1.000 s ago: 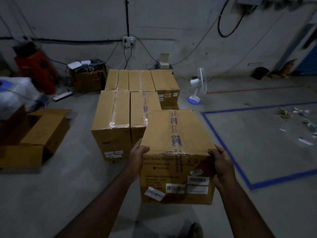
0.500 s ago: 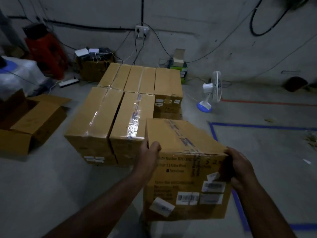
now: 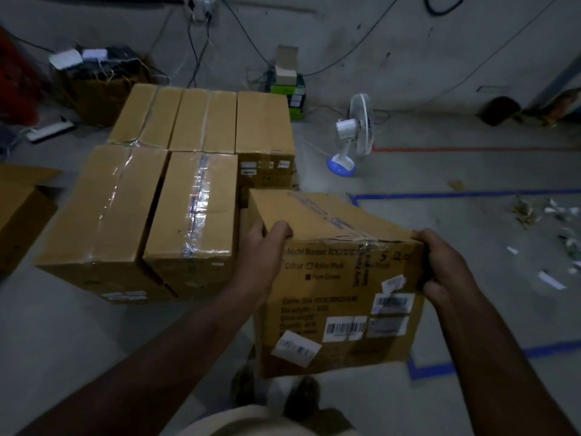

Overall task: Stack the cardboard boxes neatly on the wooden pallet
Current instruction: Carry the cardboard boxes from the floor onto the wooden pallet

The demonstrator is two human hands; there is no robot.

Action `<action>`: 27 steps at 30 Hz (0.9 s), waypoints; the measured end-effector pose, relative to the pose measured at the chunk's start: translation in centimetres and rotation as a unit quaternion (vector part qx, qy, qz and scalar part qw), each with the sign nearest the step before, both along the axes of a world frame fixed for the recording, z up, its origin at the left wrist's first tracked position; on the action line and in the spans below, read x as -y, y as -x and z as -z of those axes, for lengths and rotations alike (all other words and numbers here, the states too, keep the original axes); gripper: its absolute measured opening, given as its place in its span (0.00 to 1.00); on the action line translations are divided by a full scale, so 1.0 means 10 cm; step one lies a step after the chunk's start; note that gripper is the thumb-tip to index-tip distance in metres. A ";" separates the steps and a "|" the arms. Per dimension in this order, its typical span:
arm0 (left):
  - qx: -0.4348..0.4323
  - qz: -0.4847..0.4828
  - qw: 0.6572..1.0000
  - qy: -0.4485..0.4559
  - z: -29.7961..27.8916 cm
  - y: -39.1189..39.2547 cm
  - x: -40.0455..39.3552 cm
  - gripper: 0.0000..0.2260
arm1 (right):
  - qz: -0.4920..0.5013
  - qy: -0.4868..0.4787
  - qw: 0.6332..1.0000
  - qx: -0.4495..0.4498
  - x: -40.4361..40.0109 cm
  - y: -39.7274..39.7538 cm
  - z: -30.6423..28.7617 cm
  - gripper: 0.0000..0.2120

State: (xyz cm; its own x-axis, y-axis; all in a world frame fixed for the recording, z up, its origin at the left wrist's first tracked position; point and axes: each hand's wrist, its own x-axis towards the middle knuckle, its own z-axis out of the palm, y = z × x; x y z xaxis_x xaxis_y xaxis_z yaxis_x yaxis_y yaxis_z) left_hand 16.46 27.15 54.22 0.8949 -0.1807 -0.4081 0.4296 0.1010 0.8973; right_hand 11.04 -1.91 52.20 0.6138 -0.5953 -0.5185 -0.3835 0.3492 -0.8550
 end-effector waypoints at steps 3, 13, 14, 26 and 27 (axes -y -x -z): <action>0.015 -0.008 1.000 0.016 -0.02 -0.11 0.16 0.11 | -0.004 -0.001 1.000 0.023 0.14 -0.15 0.04 0.07; 0.028 -0.014 1.000 -0.003 0.06 -0.42 0.60 0.21 | -0.013 -0.010 0.999 0.036 0.61 -0.63 0.25 0.14; 0.023 -0.007 1.000 -0.009 0.11 -0.50 0.58 0.18 | -0.009 0.003 0.999 0.043 0.59 -0.71 0.29 0.09; -0.059 0.051 0.996 -0.041 1.44 -1.81 -0.17 0.24 | -0.107 0.009 0.994 0.016 0.12 -1.96 1.55 0.16; -0.057 0.058 0.996 -0.047 1.59 -1.93 -0.24 0.25 | -0.108 -0.014 0.994 0.018 0.09 -2.04 1.67 0.16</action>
State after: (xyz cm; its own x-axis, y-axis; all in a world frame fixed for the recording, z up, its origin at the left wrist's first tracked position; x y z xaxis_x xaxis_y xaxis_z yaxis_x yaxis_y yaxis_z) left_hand 35.79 29.50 38.34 0.8173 -0.2362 -0.5256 0.5331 -0.0365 0.8453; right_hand 31.45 -2.77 35.50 0.7446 -0.4337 -0.5074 -0.4208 0.2851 -0.8612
